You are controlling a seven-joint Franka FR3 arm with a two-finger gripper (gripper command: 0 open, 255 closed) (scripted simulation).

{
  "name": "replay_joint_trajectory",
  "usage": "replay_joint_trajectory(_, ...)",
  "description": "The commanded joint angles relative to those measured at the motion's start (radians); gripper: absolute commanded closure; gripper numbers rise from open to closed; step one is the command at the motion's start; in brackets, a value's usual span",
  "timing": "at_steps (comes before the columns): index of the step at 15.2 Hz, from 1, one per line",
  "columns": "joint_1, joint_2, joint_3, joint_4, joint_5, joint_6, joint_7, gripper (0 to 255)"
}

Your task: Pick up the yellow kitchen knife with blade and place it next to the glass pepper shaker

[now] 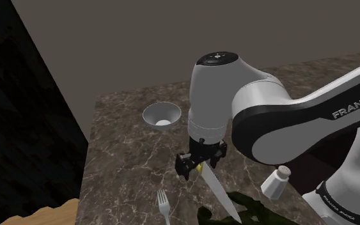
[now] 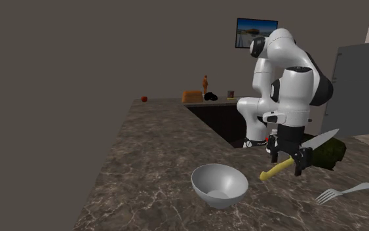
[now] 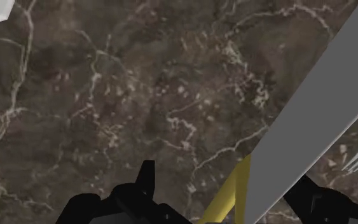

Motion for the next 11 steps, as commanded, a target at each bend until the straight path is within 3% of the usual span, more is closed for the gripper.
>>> replay_joint_trajectory(1, 0.001, -0.033, -0.009, 0.025, 0.006, -0.059, -0.009, 0)
replay_joint_trajectory(3, 0.002, -0.070, -0.018, 0.057, 0.012, -0.126, -0.015, 0)
replay_joint_trajectory(11, 0.002, -0.070, -0.018, 0.057, 0.012, -0.126, -0.015, 0)
